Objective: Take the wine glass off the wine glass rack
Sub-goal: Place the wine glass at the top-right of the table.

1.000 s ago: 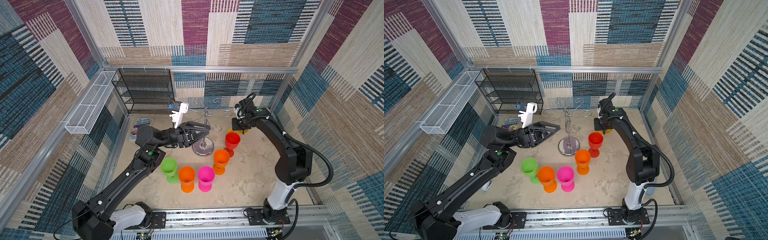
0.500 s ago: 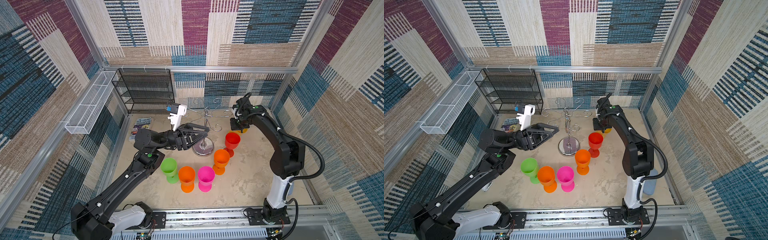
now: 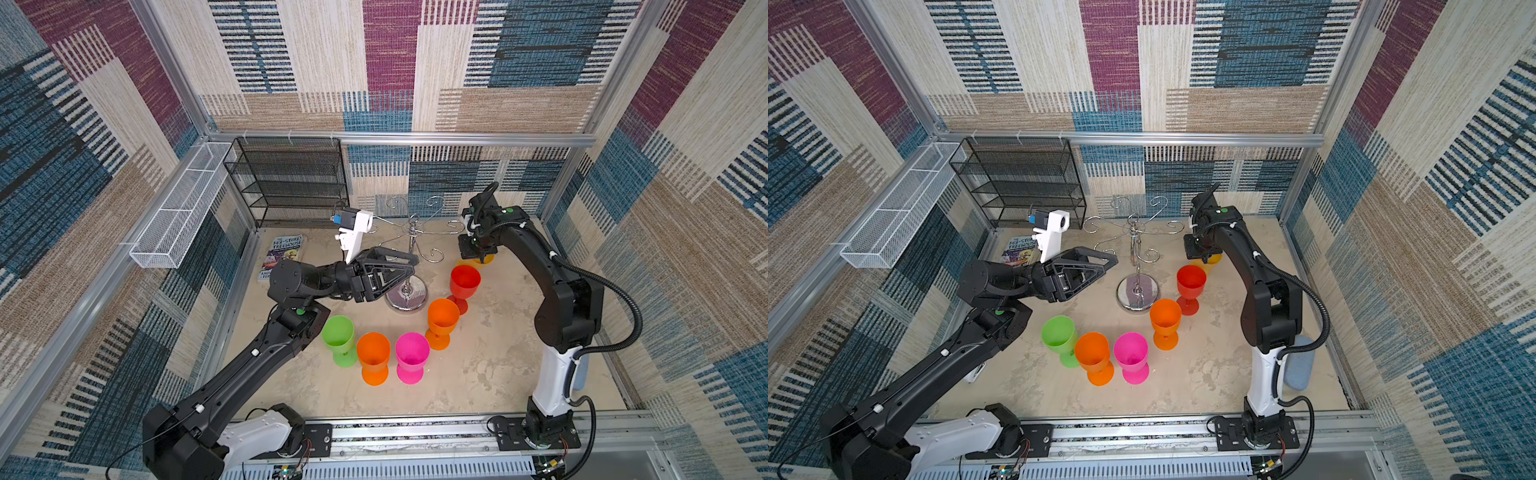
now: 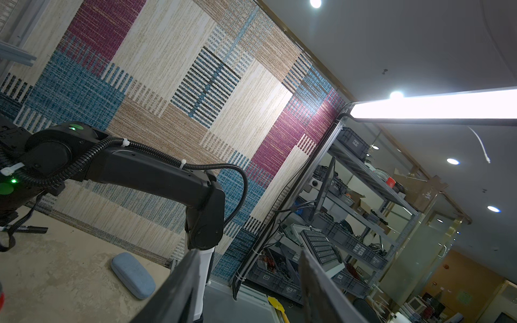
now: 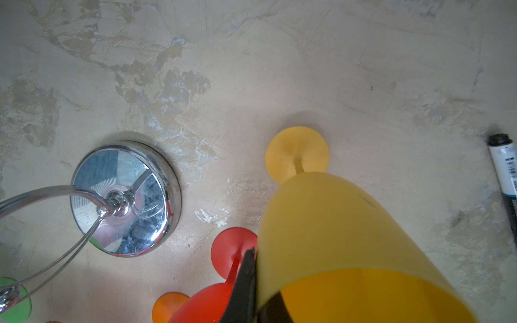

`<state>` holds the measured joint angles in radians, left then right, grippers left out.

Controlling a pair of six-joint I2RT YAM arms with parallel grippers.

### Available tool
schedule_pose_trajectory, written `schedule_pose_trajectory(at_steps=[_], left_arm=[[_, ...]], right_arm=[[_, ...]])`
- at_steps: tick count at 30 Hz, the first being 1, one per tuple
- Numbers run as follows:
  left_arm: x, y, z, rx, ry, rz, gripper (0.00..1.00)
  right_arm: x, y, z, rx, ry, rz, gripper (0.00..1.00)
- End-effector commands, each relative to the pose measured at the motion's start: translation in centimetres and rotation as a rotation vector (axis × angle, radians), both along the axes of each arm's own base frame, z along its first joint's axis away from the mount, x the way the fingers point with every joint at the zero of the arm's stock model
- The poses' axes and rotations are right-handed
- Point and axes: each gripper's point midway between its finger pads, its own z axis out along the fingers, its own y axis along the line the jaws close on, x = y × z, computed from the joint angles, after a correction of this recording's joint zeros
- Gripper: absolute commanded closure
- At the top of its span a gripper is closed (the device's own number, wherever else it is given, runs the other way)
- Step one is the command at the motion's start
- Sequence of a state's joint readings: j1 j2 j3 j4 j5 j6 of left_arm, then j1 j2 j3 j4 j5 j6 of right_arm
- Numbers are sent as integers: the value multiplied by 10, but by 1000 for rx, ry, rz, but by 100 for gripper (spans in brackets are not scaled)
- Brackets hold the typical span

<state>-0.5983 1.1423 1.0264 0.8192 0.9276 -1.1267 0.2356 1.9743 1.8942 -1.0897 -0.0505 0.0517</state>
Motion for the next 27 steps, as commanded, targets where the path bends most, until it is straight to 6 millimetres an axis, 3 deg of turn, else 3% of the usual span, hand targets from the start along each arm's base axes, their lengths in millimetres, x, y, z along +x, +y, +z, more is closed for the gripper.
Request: schedule_pose_trajectory(at_steps=[1,15,22,27], left_arm=[[-6,2,3,-13,-15,-29,41],[-5,0,1,-9,-4,-33,41],[0,-2,-4,1,8,-24,41],[4,-3,-8,19,11,-7,41]], right_arm=[[1,-1,6,-11,-8,3,88],[11,1,29,-5,-71,-5,74],[7,9,60,54,-141,17,61],[-3,10,89,94,-211,18,60]])
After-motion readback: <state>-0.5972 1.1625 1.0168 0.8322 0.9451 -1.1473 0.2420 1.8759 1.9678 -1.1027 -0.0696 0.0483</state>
